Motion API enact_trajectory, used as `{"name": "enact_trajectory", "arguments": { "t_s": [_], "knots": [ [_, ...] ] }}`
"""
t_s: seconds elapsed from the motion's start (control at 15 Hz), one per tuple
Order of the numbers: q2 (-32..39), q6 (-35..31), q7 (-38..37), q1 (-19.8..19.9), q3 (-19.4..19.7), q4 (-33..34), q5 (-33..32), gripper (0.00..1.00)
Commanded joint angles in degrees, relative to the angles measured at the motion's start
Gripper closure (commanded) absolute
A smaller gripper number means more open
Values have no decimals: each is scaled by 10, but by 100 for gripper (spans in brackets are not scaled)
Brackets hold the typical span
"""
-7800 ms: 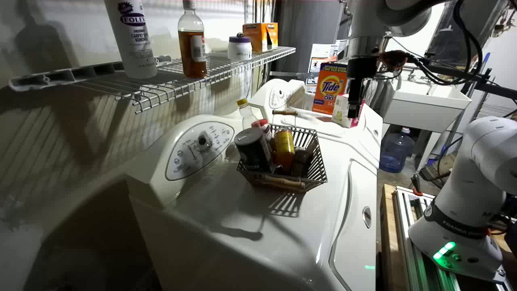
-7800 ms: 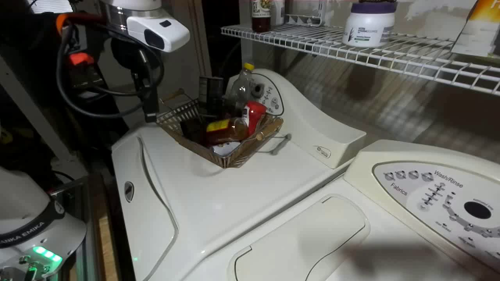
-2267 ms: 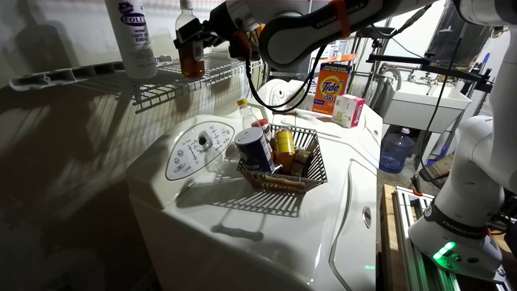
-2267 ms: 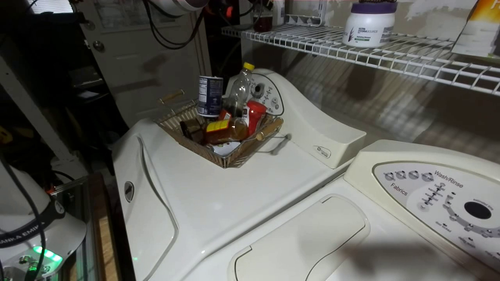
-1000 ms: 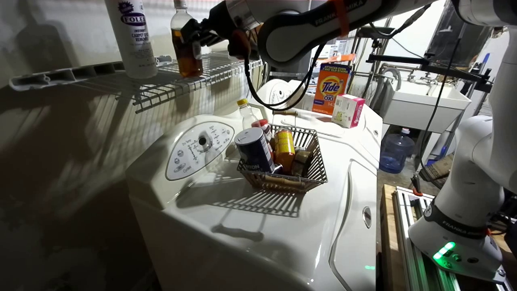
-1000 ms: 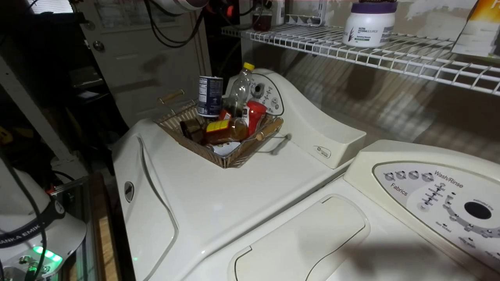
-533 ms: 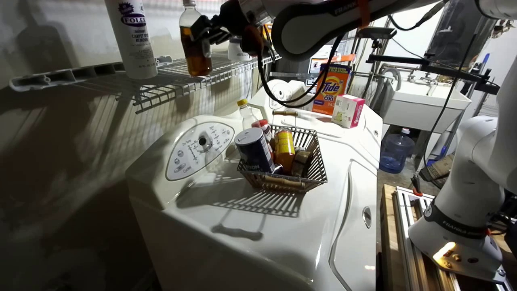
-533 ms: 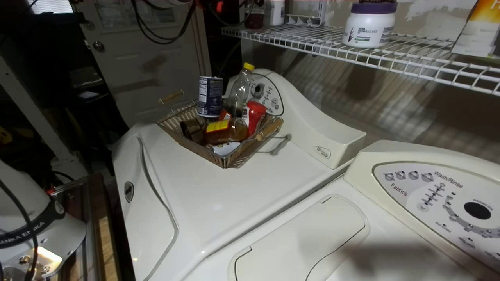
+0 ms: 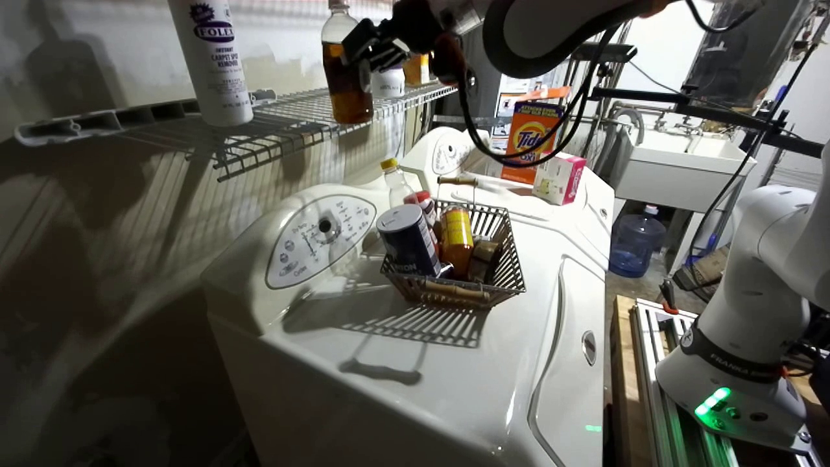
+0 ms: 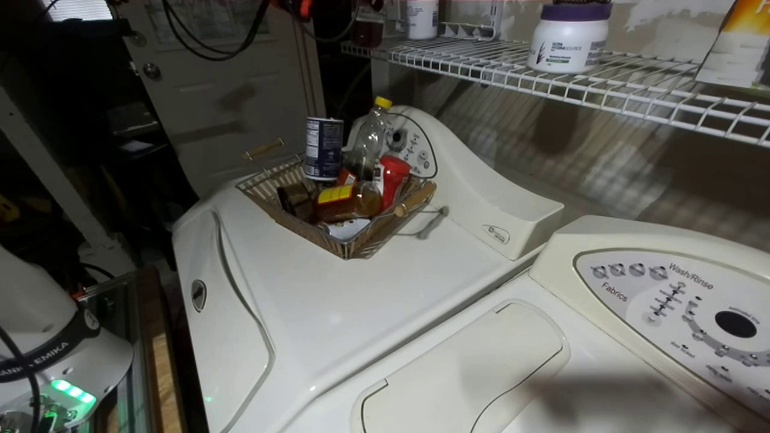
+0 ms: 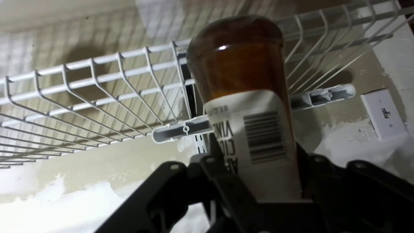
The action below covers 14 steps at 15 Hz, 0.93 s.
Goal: Pick up the clear bottle with brown liquid and put it in the brown basket
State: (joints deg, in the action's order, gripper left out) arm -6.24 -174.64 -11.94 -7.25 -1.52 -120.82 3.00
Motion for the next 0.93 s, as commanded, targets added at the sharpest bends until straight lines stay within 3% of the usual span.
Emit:
{"name": "enact_trajectory", "arguments": {
  "t_s": [0.0,0.2,0.47,0.87],
  "knots": [
    [-80,17,37,-16,18,-75,41,77],
    [-122,28,45,-23,30,-122,46,77],
    [-176,61,29,20,8,-179,33,77],
    [-215,91,26,18,12,-241,47,77]
  ]
}}
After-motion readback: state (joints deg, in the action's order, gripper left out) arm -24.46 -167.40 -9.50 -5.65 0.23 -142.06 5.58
